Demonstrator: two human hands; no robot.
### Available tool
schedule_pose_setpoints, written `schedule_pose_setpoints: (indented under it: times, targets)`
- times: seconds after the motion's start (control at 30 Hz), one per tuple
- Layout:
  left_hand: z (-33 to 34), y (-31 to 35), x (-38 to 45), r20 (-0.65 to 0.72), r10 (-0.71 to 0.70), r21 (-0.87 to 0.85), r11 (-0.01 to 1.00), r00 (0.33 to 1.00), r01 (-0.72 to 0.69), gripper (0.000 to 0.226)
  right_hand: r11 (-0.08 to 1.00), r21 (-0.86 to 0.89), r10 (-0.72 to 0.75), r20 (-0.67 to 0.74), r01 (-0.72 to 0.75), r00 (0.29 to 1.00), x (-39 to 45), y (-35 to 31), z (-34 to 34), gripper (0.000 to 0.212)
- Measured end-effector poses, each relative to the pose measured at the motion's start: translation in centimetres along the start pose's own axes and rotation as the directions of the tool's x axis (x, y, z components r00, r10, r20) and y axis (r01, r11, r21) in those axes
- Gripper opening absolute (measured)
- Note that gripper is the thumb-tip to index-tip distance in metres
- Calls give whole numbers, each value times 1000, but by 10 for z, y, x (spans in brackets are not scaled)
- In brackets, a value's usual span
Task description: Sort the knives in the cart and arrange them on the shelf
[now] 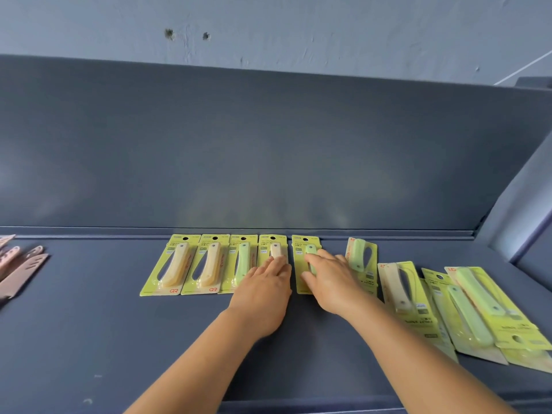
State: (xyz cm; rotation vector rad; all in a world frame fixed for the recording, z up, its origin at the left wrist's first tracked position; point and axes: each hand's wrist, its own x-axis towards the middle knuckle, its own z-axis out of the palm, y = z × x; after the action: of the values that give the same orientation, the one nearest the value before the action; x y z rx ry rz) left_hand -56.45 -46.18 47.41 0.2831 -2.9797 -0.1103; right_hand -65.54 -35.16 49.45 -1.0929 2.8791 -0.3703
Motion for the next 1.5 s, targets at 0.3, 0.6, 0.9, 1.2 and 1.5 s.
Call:
schedule_pose_setpoints:
  times: [0.3, 0.6, 0.9, 1.2, 1.5]
  targets:
    - [0, 0, 0, -9, 11, -18, 1000, 1000, -11, 45, 1000, -26, -12, 11, 13, 1000, 5, -5, 4, 42]
    - [-13, 12, -2, -17, 37, -18, 999, 999, -38, 57, 999, 40, 17, -29, -16, 999, -16, 14, -22, 48]
    - [-7, 98, 48, 48, 149, -120, 983, 988, -142, 57, 960, -129, 249, -19, -249, 968, -65, 77, -46, 53]
    - [-1, 132, 72, 115, -66, -112, 990, 991, 79, 45, 940, -20, 340, 15, -339, 940, -78, 118, -44, 61]
    - [-7, 130, 65, 82, -79, -163, 982, 994, 91, 40, 915, -32, 400, -41, -401, 916, -67, 125, -45, 62]
